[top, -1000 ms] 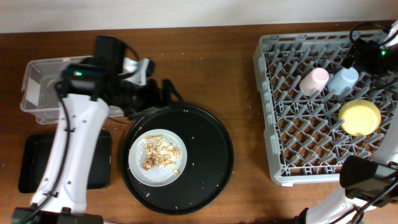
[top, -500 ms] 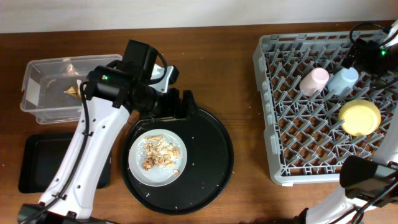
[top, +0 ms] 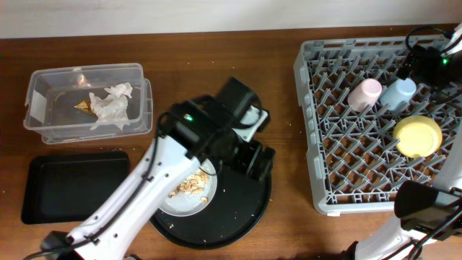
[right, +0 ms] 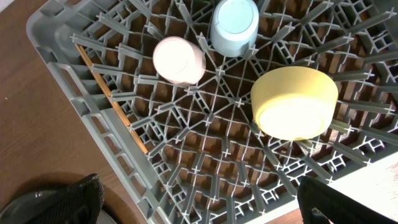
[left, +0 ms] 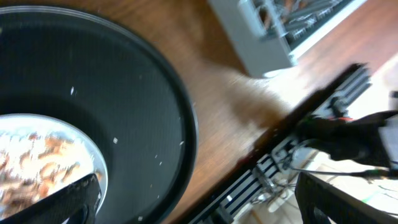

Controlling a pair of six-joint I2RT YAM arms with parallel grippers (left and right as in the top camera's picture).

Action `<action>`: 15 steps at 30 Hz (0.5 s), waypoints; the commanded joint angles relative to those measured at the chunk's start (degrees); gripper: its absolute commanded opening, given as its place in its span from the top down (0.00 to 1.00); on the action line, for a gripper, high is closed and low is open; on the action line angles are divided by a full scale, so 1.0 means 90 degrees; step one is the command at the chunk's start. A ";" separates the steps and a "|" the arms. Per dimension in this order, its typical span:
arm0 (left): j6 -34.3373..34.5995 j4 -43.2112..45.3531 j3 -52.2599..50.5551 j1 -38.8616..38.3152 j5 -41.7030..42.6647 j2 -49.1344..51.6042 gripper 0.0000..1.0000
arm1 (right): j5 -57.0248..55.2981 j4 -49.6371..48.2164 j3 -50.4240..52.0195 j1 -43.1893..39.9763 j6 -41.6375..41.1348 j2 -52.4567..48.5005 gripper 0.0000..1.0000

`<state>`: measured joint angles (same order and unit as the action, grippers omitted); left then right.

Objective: Sort waste into correct bins and load items into the dishwasher rack
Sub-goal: 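Reach the left gripper to the white plate on the round tray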

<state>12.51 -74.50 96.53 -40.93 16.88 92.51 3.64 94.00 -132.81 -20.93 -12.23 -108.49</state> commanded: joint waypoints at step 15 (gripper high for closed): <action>0.2732 -0.0872 -0.0107 -0.0435 -0.2883 0.1933 0.01 | -0.0102 0.0010 -0.0012 -0.0017 -0.0032 0.0007 0.02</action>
<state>34.20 -81.93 96.47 -44.66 -6.92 106.59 3.64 94.06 -132.81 -20.93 -12.23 -108.49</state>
